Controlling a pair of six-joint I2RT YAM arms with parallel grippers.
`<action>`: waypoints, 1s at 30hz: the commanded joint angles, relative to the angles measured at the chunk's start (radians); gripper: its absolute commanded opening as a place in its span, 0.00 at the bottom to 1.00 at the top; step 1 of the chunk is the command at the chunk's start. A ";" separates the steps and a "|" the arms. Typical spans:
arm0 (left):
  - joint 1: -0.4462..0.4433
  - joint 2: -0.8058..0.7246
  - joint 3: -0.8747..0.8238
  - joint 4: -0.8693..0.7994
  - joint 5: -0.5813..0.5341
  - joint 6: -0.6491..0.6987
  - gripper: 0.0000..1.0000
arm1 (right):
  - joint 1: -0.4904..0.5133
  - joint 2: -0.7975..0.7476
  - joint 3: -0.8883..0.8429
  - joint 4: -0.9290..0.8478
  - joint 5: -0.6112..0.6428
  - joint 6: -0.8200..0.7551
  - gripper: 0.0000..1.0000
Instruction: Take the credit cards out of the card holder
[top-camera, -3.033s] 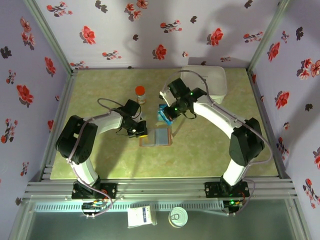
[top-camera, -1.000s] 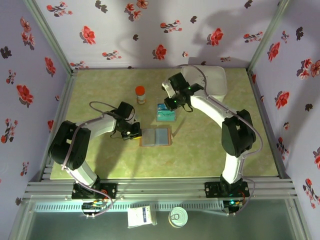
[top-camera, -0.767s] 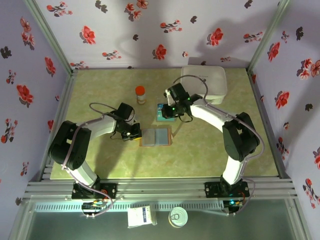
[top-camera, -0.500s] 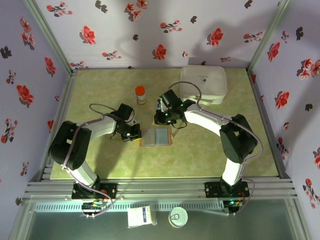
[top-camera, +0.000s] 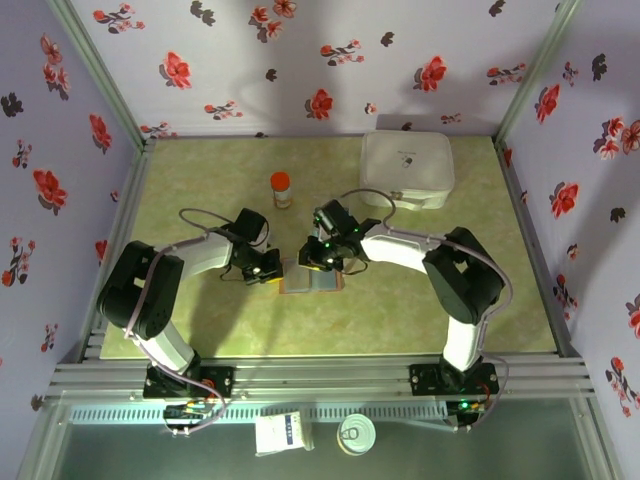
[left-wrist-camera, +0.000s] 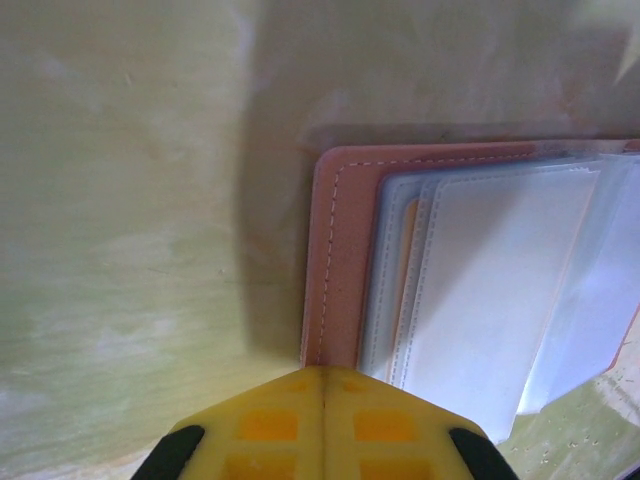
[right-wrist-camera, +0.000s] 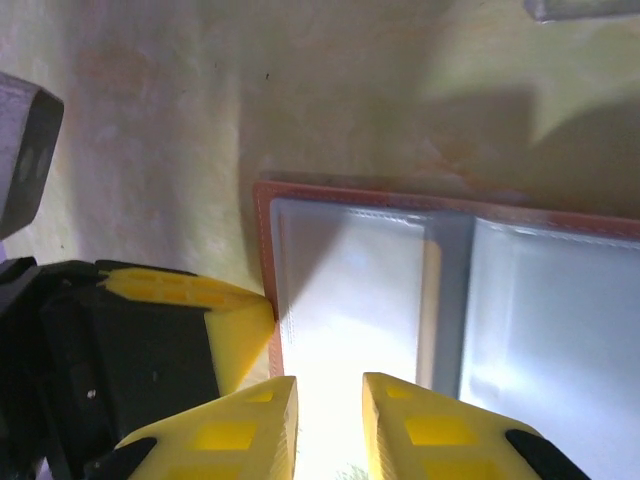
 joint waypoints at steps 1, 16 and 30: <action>-0.004 0.022 0.009 -0.021 -0.013 0.012 0.04 | 0.014 0.029 -0.012 0.077 -0.032 0.065 0.26; 0.000 0.033 0.025 -0.042 -0.039 0.028 0.03 | 0.015 0.078 0.000 0.017 0.007 0.035 0.28; 0.009 0.021 0.035 -0.069 -0.053 0.038 0.03 | -0.010 0.019 -0.074 0.046 0.028 0.013 0.27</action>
